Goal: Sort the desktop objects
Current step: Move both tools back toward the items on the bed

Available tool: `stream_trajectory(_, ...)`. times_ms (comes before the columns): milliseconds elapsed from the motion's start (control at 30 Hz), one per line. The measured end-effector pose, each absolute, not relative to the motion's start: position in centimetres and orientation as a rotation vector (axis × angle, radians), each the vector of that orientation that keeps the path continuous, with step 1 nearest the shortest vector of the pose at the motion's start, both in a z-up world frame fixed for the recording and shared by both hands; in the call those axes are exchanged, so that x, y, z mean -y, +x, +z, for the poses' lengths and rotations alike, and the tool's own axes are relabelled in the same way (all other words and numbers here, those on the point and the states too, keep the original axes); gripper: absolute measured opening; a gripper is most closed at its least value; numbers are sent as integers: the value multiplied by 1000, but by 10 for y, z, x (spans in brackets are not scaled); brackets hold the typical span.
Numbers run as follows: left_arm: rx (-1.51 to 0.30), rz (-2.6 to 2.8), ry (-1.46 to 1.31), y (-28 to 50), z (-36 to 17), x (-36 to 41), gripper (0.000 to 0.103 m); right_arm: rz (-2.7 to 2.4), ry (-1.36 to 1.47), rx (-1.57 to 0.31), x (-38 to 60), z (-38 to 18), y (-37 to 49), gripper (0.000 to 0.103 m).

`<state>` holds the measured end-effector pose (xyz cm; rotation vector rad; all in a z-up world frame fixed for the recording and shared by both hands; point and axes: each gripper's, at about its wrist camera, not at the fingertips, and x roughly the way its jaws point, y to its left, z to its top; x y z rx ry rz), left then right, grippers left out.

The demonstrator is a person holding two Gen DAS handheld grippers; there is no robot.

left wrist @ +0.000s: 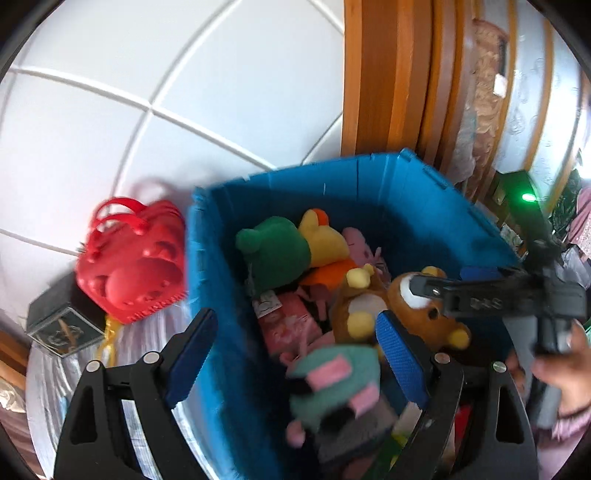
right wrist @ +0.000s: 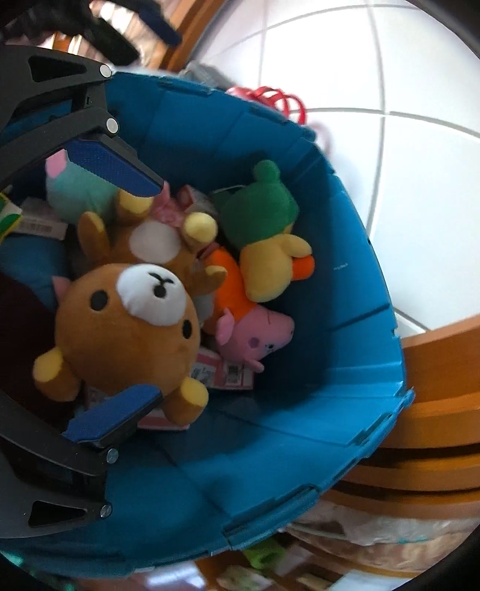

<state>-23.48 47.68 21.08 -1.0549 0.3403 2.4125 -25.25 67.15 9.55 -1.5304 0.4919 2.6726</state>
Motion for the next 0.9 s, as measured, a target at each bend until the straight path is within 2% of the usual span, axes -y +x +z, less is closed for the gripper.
stream_trajectory(167,-293,2458,-966,-196,231,-426,88,2708,-1473,-287,-634,134,-222,103)
stream_trajectory(367,-193,2557,-910,-172,227,-362,88,2734,-1397,-93,-582,170,-189,103)
stream_trajectory(600,-40,2584,-907,-157,209,-261,88,2772,-1398,-64,-509,186,-175,103)
stream_trajectory(900,-33,2735,-976,-149,168,-105,88,2943,-1390,-149,-376,209,-170,103)
